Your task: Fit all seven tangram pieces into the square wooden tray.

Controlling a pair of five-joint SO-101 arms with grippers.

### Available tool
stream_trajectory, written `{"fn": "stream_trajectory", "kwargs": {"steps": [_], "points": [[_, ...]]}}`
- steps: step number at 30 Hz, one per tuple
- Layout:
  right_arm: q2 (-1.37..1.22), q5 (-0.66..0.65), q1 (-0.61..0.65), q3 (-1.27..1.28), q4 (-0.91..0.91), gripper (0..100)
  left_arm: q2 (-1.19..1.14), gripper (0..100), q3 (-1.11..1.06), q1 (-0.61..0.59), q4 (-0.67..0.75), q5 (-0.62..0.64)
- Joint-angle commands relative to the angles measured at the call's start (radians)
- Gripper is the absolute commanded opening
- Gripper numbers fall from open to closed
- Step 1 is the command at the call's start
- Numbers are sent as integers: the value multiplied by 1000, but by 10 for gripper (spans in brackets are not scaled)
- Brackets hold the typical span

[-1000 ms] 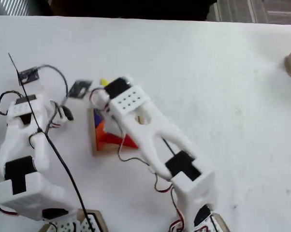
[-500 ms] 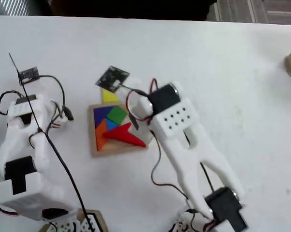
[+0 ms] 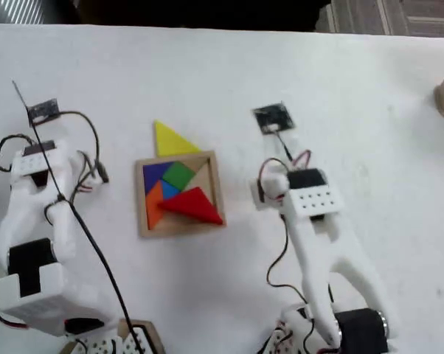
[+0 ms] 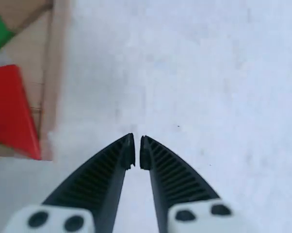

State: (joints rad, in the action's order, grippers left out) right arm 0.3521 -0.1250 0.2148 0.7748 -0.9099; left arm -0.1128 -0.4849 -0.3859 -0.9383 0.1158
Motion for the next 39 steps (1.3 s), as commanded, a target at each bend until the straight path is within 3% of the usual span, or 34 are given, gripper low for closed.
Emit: {"fn": "stream_trajectory", "kwargs": {"steps": [1, 6, 10, 13, 16, 30, 37, 39], "points": [[56, -101, -58, 123, 162, 17, 15, 16, 51, 61, -6, 3], [58, -127, -54, 141, 191, 17, 27, 19, 77, 125, -54, -2], [56, -127, -81, 189, 314, 17, 94, 23, 153, 291, -213, -71], [56, -127, -84, 215, 375, 17, 128, 23, 190, 438, -253, -37], [56, -133, -84, 216, 380, 17, 130, 23, 232, 506, -252, 20], [56, -127, -137, 212, 386, 18, 128, 23, 224, 664, -71, -20], [56, -126, -177, 212, 384, 18, -47, 23, 239, 613, 12, -28], [56, -126, -176, 212, 384, 18, -119, 23, 295, 576, 15, -81]]}}
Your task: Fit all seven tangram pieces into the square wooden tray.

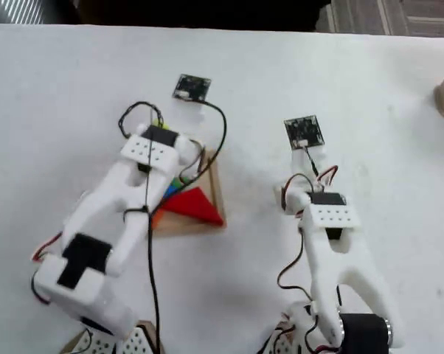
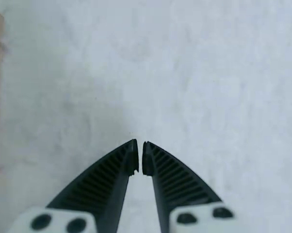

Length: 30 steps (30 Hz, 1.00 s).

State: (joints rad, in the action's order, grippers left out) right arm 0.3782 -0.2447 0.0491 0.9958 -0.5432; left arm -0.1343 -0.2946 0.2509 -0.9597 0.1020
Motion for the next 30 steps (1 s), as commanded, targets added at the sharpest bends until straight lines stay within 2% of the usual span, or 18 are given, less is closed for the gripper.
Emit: {"fn": "stream_trajectory", "kwargs": {"steps": [1, 4, 6, 15, 21, 24, 27, 28, 30], "points": [[30, -6, -10, -9, 18, 18, -125, 23, 141, -76, 17, -114], [30, -6, -8, -9, 18, 18, -182, 23, 235, -79, -77, -219], [30, -6, -8, -9, 18, 18, -202, 23, 258, -58, -117, -244], [30, -6, -16, -9, 18, 18, -185, 22, 241, -4, -133, -242], [33, 20, -54, -11, 4, 17, -183, 22, 190, -1, -219, -245], [38, 29, -58, -28, -71, 17, -182, 22, 166, 2, -222, -255], [31, 26, -91, -83, -189, 17, -137, 22, 132, 18, -212, -374], [31, 26, -114, -97, -220, 17, -111, 22, 104, 25, -184, -400], [36, 26, -156, -112, -251, 17, -58, 22, 31, 30, -94, -371]]}}
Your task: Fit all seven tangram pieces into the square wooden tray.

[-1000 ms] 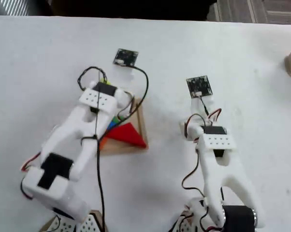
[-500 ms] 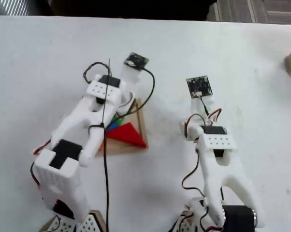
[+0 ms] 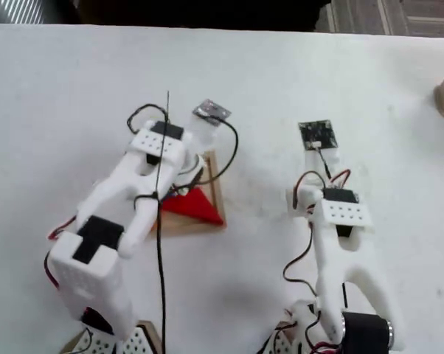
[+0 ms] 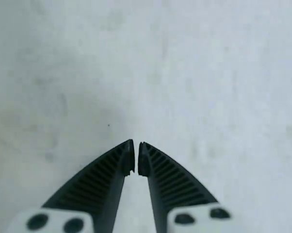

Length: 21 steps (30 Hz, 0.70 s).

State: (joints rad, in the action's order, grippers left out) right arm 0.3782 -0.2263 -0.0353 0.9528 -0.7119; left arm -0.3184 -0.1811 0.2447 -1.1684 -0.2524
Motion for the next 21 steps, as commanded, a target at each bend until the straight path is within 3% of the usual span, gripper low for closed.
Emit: {"fn": "stream_trajectory", "kwargs": {"steps": [1, 9, 16, 21], "points": [[39, 8, -90, -71, -87, 17, 148, 22, -114, 36, 161, 11], [30, 0, -143, -49, -82, 17, 205, 23, -170, 41, 336, 49], [28, -144, -194, 31, -65, 17, 94, 23, -161, 54, 512, 288], [28, -170, -185, 38, -64, 17, 53, 22, -132, 58, 499, 245]]}}
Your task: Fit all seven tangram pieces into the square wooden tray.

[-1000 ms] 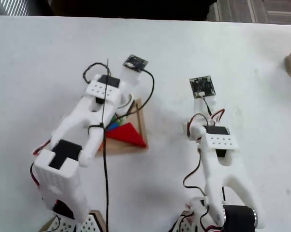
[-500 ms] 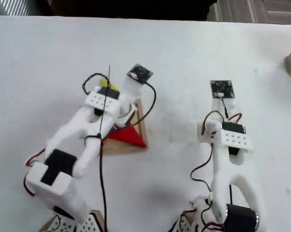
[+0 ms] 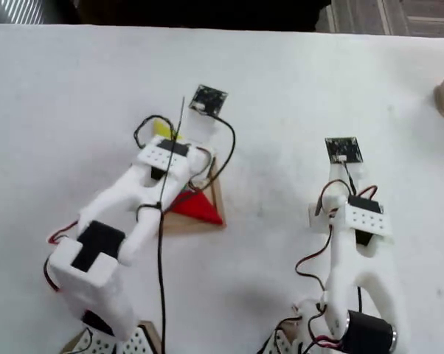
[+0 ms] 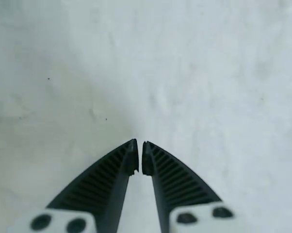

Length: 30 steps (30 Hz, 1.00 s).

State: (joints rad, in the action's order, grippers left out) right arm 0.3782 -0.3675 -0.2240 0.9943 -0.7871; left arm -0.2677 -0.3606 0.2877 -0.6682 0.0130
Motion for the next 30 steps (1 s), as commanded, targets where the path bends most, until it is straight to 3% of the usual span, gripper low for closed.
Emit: {"fn": "stream_trajectory", "kwargs": {"steps": [1, 9, 16, 19, 24, 30], "points": [[28, -29, 10, -2, 12, 17, 5, 22, 48, 15, -17, -49], [28, -92, 18, 8, 12, 17, 7, 22, 48, 97, -97, -365], [28, -98, 18, 8, 13, 17, 5, 22, 51, 105, -101, -368], [28, -100, 18, 8, 15, 17, 8, 22, 55, 111, -167, -368], [28, -100, 38, 8, 15, 17, 93, 21, 46, 183, -184, -364], [28, -100, 38, 8, 15, 17, 375, 22, -48, 191, -311, -207]]}}
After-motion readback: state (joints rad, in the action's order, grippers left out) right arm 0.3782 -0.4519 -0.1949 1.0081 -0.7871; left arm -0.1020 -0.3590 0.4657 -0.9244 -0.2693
